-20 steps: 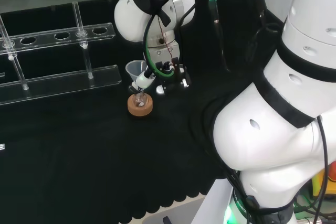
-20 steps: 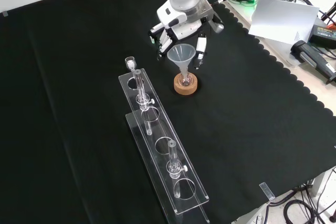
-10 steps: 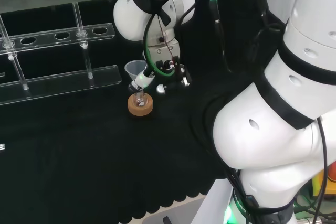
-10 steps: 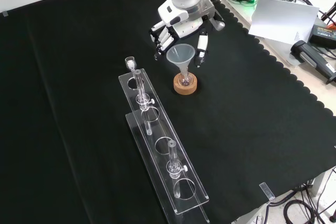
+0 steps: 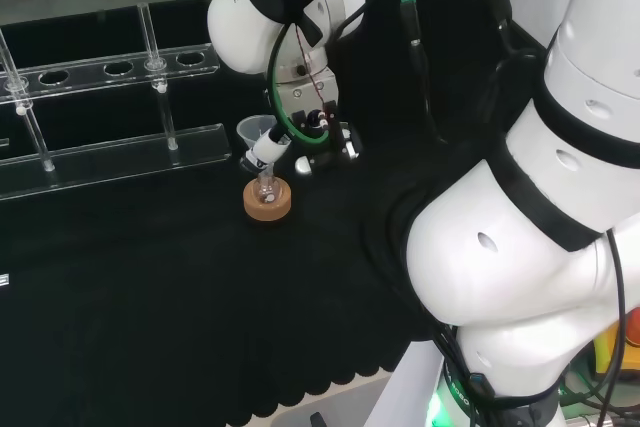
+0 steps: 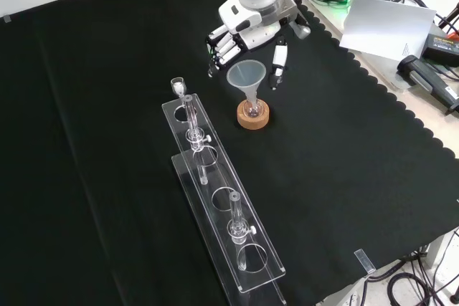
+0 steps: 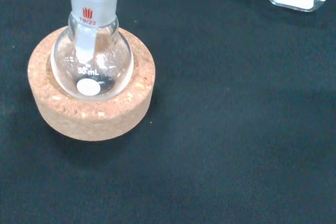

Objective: Place the funnel on the round-bottom flask.

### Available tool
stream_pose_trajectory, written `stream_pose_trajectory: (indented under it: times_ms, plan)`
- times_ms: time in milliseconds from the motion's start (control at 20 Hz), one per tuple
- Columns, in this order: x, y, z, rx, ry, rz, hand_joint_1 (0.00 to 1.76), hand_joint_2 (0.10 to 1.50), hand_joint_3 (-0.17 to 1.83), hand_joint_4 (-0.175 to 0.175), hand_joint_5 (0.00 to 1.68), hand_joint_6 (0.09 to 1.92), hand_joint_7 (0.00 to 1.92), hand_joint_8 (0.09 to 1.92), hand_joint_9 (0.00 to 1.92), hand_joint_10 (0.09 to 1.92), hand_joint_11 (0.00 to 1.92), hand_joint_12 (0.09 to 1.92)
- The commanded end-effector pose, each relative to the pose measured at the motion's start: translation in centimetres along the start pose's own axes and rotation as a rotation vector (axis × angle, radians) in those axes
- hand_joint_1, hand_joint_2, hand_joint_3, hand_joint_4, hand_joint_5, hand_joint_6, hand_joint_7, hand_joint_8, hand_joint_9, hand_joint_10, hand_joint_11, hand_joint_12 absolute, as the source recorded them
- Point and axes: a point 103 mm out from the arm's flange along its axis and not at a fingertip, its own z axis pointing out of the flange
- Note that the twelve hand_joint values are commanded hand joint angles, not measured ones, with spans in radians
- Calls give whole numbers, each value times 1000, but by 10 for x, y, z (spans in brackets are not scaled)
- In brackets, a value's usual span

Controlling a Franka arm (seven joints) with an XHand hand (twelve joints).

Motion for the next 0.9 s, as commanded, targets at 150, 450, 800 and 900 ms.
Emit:
stream_pose_trajectory:
  times_ms: [150,450,800,900]
  plan:
    - [0,-8,-16,-29,1,1,470,676,286,48,85,87,212,386,314,632,0,1194]
    - [-4,-14,-31,-54,-3,-6,462,673,279,49,80,87,197,396,303,639,0,1190]
    - [-8,-15,-43,-73,-35,-22,454,674,275,50,87,87,201,407,300,643,0,1187]
    - [-6,-14,-49,-81,-41,-27,453,674,273,50,89,87,203,410,299,644,0,1187]
